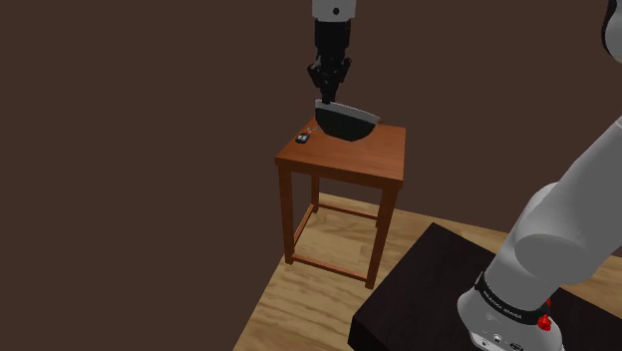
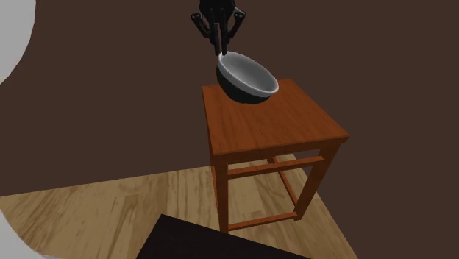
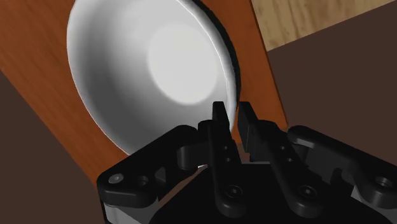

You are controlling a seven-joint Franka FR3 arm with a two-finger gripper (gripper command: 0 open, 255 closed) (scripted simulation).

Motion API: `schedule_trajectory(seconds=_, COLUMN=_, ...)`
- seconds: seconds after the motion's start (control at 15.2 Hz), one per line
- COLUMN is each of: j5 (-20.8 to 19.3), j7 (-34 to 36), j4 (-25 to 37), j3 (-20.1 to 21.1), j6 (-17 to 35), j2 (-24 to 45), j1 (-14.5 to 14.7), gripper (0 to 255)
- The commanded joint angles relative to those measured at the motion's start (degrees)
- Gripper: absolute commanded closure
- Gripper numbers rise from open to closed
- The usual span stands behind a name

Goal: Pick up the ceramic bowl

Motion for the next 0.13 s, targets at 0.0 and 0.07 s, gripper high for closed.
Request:
schedule_trajectory(seconds=0.0, j5=-0.1, j7=0.0, j4=1.5, j3=0.0, j6=-1.1, j2=0.3, j1=0.0, gripper=255)
schedule_trajectory(seconds=0.07, j5=-0.1, j7=0.0, j4=1.5, j3=0.0, j6=-1.1, j2=0.3, j1=0.0, gripper=255)
